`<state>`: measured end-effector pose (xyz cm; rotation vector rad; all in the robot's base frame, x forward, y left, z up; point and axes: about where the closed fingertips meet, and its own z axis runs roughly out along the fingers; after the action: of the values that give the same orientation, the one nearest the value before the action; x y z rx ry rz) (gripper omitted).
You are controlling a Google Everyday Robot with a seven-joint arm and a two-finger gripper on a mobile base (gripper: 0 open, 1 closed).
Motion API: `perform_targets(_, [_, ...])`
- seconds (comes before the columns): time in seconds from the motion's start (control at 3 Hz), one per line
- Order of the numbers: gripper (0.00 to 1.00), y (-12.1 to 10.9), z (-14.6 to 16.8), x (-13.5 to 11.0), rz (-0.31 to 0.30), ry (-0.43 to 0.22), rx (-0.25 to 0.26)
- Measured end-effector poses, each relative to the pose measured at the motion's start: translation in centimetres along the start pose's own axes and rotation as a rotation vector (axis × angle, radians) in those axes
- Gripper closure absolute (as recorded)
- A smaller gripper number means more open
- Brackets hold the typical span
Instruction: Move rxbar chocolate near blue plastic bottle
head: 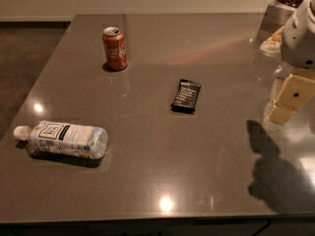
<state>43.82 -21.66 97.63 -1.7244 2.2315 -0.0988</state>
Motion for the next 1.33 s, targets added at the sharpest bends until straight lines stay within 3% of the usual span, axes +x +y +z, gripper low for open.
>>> perform_targets(0.67, [0.00,-0.3,0.8,-0.5,0.014,0.019,-0.023])
perform_targets(1.0, [0.00,-1.2,3.5,-1.9,0.086,0.023,-0.049])
perform_targets(1.33, [0.00,-2.1,7.7,-4.3,0.238,0.047,-0.049])
